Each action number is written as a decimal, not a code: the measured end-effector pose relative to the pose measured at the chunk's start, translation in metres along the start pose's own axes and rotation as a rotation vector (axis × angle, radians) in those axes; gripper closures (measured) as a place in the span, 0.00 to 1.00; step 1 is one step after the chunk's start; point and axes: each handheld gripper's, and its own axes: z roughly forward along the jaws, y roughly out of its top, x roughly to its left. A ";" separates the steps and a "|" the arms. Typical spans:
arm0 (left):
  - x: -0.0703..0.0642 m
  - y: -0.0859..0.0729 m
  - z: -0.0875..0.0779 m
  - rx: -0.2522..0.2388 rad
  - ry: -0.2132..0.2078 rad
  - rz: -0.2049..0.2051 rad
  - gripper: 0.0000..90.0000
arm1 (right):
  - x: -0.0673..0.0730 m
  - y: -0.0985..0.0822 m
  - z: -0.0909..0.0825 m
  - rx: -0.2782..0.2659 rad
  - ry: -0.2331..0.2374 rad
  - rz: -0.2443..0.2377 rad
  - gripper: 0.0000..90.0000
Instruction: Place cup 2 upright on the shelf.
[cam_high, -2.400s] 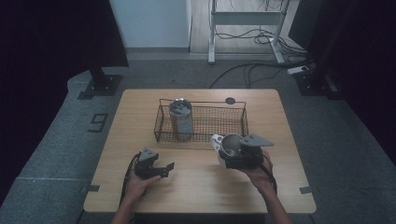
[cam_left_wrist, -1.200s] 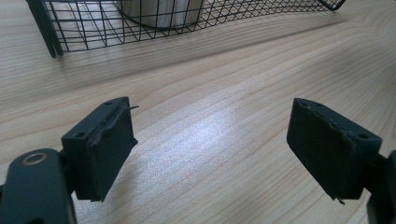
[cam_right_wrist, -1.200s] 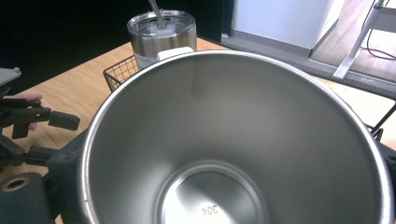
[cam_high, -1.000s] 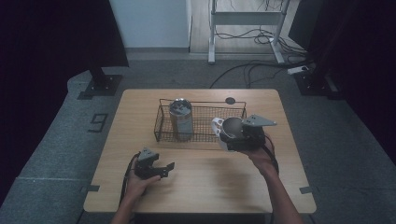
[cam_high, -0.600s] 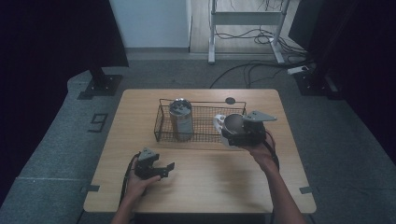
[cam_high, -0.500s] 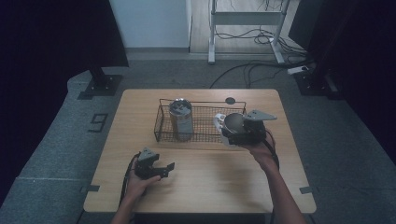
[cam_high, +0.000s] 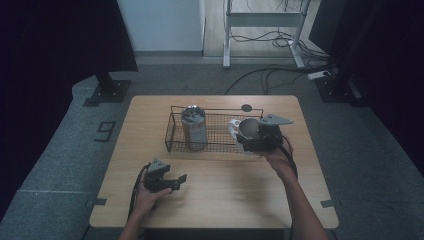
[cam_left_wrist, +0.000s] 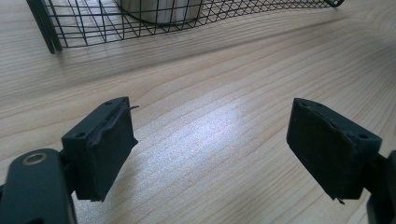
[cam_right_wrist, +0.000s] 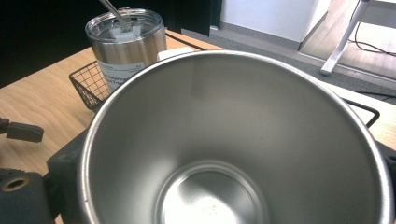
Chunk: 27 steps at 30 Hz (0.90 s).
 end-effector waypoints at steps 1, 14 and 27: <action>0.000 0.000 0.000 0.001 0.000 0.001 0.17 | 0.000 0.000 0.000 0.000 -0.001 0.000 0.07; -0.001 -0.001 0.002 0.009 0.000 0.004 0.17 | -0.007 0.005 0.007 0.007 -0.013 0.011 0.07; -0.001 -0.001 0.002 0.012 0.000 0.008 0.17 | -0.015 0.010 0.017 0.014 -0.025 0.017 0.07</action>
